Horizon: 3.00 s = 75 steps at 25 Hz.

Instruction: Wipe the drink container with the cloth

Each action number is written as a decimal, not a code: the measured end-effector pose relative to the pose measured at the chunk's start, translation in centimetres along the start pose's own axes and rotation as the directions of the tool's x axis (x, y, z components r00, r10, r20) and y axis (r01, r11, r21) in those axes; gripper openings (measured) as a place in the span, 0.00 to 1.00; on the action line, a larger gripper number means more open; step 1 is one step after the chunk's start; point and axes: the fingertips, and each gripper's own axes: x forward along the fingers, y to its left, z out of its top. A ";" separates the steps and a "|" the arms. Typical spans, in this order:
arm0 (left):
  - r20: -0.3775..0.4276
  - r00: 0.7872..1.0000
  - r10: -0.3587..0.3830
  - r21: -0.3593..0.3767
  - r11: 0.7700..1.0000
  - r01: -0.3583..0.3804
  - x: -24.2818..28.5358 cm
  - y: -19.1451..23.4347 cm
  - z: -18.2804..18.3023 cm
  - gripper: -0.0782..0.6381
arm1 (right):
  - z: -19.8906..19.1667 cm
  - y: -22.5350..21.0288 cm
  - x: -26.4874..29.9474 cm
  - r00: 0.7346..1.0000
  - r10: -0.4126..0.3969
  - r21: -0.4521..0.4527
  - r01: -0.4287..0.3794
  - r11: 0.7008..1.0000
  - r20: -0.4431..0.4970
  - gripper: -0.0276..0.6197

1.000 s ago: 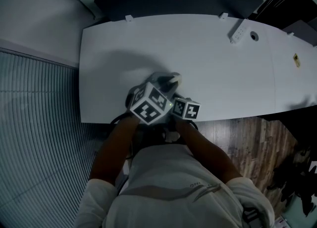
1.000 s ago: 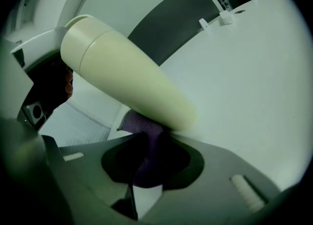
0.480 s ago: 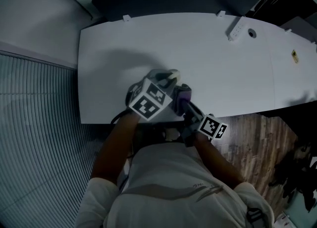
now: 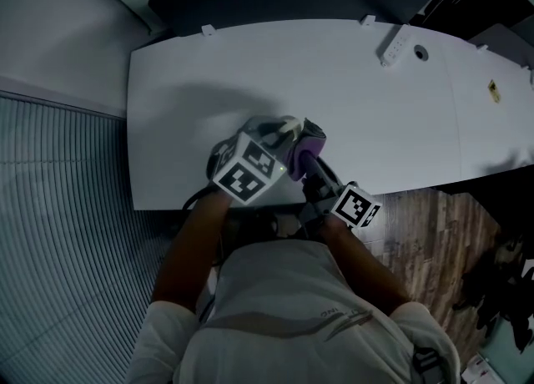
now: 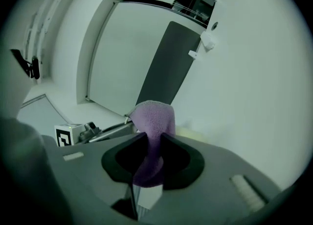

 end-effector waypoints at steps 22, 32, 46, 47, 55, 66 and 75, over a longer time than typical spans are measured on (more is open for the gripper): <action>0.013 1.000 -0.001 -0.033 0.999 0.002 0.1 0.1 0.2 0.20 | -3.0 -11.3 3.0 0.924 -0.321 -0.098 0.307 0.947 -0.210 0.18; 0.024 1.000 0.018 -0.046 0.999 -0.017 -0.1 0.2 0.1 0.20 | 5.8 -4.7 1.1 0.983 -0.172 -0.229 0.152 0.961 -0.069 0.19; 0.015 0.999 0.032 -0.050 0.998 -0.032 -0.1 0.1 0.1 0.20 | 3.7 -1.0 4.8 0.847 -0.170 -0.488 -0.116 0.865 -0.503 0.18; 0.015 0.999 0.031 -0.051 0.998 -0.030 -0.1 0.1 0.0 0.20 | 3.4 -1.5 5.0 0.841 -0.196 -0.512 -0.108 0.852 -0.504 0.18; 0.012 1.000 0.023 -0.058 0.998 -0.022 -0.1 0.1 0.0 0.20 | 0.8 -8.5 6.1 0.757 -0.398 -0.642 -0.037 0.766 -0.519 0.18; 0.021 1.000 0.021 -0.066 0.998 -0.019 0.0 0.2 0.0 0.20 | 4.1 -6.7 7.0 0.822 -0.313 -0.616 -0.057 0.786 -0.476 0.18; 0.029 0.999 0.029 -0.073 0.997 -0.027 -0.2 0.3 0.0 0.20 | 9.0 6.5 12.3 0.872 0.177 -0.324 -0.347 0.880 -0.456 0.18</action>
